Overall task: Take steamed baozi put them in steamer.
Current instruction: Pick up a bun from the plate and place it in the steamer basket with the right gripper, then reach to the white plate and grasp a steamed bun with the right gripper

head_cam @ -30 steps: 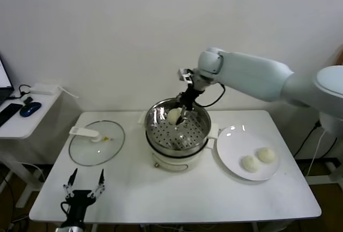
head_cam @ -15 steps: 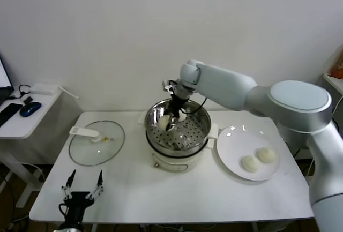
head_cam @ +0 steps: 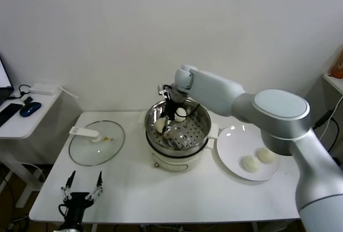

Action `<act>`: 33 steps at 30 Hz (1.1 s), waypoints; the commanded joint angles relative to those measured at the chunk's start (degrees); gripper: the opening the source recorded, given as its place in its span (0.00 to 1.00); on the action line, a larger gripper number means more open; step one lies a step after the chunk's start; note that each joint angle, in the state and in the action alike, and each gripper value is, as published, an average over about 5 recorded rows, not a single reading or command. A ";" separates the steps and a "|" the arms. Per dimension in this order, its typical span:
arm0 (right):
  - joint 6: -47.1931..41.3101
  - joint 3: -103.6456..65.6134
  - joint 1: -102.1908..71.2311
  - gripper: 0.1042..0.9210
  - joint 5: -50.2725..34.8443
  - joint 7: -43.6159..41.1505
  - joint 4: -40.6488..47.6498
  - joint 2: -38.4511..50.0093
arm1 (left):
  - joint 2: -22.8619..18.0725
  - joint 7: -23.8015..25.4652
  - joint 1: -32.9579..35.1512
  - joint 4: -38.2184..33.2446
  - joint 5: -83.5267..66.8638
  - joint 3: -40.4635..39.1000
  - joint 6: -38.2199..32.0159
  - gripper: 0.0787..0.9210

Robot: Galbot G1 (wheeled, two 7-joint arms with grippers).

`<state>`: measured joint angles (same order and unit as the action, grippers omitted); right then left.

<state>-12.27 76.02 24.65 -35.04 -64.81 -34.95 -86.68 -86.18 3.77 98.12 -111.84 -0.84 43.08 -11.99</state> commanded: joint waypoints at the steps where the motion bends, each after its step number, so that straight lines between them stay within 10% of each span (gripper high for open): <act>1: 0.09 -1.00 -1.03 0.71 0.91 0.15 1.57 -0.98 | 0.00 -0.02 0.05 0.11 -0.08 -0.04 -0.08 0.88; 16: 0.16 -0.14 1.65 0.88 0.37 -0.66 -3.95 3.63 | -0.13 -0.04 0.09 0.17 -0.15 0.08 0.03 0.88; 33: 3.02 8.18 18.18 0.88 -1.91 -4.46 -33.41 33.54 | -0.20 0.03 -0.05 -0.30 0.07 -0.32 0.81 0.88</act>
<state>-11.17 80.72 34.90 -37.58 -67.69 -53.84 -69.55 -86.36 3.75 98.13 -111.92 -0.91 42.86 -11.34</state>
